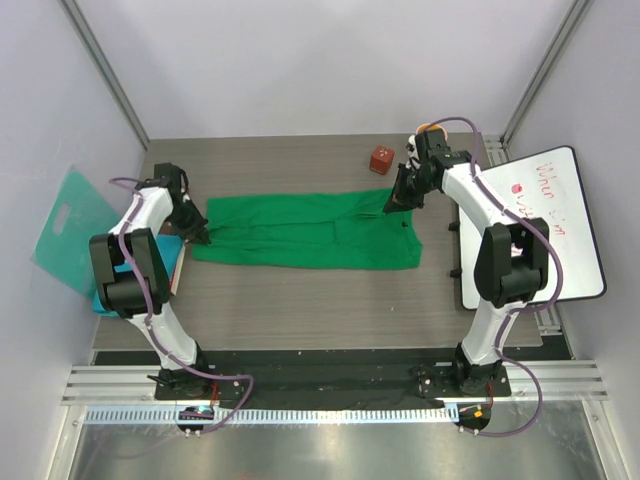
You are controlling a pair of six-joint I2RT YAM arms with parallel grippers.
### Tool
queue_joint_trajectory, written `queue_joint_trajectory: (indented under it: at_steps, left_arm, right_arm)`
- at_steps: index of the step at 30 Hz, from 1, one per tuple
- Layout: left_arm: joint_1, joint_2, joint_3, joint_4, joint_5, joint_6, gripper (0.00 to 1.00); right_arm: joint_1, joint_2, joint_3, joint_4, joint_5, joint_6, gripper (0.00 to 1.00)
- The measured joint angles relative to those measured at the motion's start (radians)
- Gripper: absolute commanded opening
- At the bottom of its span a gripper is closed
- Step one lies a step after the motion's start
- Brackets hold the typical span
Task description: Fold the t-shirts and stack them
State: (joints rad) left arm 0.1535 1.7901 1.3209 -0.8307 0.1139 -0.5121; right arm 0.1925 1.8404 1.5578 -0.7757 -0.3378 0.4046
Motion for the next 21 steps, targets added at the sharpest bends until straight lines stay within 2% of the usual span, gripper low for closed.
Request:
queue_joint_trajectory:
  at_steps: [6, 21]
  left_arm:
    - [0.0, 0.082, 0.067, -0.001, 0.008, 0.0, 0.0]
    - [0.0, 0.166, 0.171, -0.018, 0.006, 0.001, 0.0]
  right_arm:
    - [0.0, 0.041, 0.062, -0.011, -0.002, -0.01, 0.01]
    - [-0.027, 0.118, 0.181, -0.011, -0.005, -0.014, 0.01]
